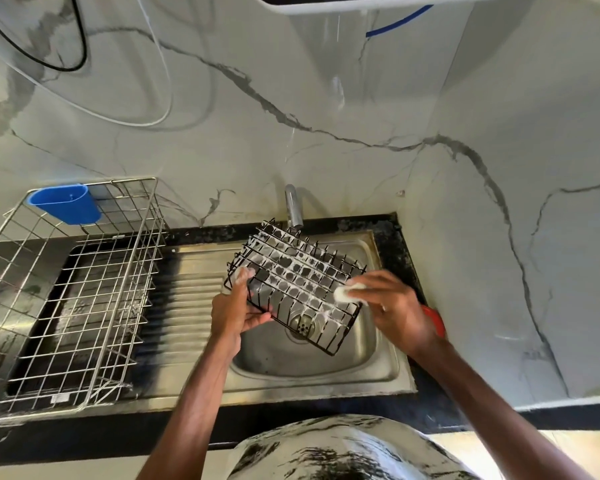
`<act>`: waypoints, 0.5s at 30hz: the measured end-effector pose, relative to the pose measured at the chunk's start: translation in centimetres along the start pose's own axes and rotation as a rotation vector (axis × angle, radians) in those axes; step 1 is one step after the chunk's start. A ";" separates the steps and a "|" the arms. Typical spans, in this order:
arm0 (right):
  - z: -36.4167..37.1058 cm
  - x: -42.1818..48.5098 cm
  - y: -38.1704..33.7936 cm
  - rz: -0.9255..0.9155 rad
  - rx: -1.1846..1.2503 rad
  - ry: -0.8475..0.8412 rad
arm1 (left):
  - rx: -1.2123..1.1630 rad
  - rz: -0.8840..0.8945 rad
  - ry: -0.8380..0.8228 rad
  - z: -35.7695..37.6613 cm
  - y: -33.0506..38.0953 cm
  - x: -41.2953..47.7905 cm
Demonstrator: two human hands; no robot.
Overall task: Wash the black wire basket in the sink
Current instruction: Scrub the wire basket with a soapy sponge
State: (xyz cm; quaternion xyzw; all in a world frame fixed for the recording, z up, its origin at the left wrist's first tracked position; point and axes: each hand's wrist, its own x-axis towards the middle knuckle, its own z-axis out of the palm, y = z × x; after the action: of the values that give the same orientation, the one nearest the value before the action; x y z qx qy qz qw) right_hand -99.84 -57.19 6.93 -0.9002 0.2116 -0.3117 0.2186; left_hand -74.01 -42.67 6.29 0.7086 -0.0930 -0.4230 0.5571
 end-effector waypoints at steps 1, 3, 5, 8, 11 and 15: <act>-0.1 0.3 0.3 0.049 -0.025 0.034 | -0.012 -0.001 0.002 0.1 0.0 -0.1; 0.5 0.6 -0.8 0.058 -0.031 0.077 | -0.045 0.002 0.021 0.2 0.0 -0.3; 1.7 0.2 -3.5 -0.034 0.022 0.030 | -0.071 0.003 0.037 0.5 0.1 -0.5; 3.3 -0.6 -6.3 -0.220 0.082 -0.170 | -0.066 0.000 0.038 0.9 0.1 -0.7; 2.9 0.7 -4.2 -0.152 0.110 -0.147 | -0.061 -0.006 0.035 1.2 0.0 -0.8; 0.9 2.6 0.5 0.114 0.016 0.054 | -0.051 -0.020 0.041 0.8 -0.3 -0.7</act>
State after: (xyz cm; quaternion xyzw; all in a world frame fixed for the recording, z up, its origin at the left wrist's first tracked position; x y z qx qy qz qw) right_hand -97.50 -58.74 7.23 -0.8761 0.2658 -0.3245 0.2376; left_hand -75.06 -42.73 6.38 0.7035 -0.0636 -0.4161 0.5726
